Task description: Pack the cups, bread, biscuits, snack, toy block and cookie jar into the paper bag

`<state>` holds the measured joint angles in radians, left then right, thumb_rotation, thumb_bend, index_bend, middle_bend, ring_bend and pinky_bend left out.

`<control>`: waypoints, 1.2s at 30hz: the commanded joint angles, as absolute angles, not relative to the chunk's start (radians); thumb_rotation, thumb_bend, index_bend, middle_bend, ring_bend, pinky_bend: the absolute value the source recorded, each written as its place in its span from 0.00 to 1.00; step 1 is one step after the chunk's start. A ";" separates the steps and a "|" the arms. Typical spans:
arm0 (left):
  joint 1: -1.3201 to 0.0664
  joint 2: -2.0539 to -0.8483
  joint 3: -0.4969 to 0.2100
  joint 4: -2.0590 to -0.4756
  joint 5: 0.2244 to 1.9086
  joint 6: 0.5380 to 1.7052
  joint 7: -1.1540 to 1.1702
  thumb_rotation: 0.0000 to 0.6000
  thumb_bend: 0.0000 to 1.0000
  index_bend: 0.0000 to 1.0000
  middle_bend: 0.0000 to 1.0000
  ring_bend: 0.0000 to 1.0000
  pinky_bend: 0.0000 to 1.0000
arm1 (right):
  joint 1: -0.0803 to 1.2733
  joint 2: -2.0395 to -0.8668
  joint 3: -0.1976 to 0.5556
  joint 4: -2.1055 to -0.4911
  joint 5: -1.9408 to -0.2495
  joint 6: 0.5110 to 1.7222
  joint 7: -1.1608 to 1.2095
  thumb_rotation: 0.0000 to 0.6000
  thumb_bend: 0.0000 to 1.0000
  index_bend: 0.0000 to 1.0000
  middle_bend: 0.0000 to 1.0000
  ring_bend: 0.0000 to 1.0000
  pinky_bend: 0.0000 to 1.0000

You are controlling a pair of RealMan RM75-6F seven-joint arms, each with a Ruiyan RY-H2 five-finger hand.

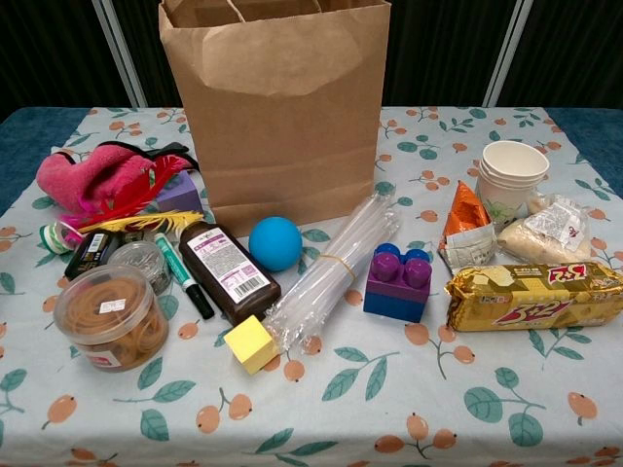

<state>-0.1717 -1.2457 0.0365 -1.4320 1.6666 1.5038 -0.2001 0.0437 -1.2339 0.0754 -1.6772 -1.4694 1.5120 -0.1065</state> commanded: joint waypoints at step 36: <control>-0.186 -1.238 0.015 -1.378 1.630 1.487 -0.274 1.00 0.19 0.14 0.18 0.13 0.22 | 0.642 -1.394 0.253 -1.608 -0.707 0.957 -0.592 1.00 0.07 0.04 0.08 0.00 0.00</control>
<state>-0.1860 -1.2377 0.0145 -1.3783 1.6297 1.4867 -0.2745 0.6351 -1.3862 0.2557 -1.6164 -0.7100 0.9586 -0.5960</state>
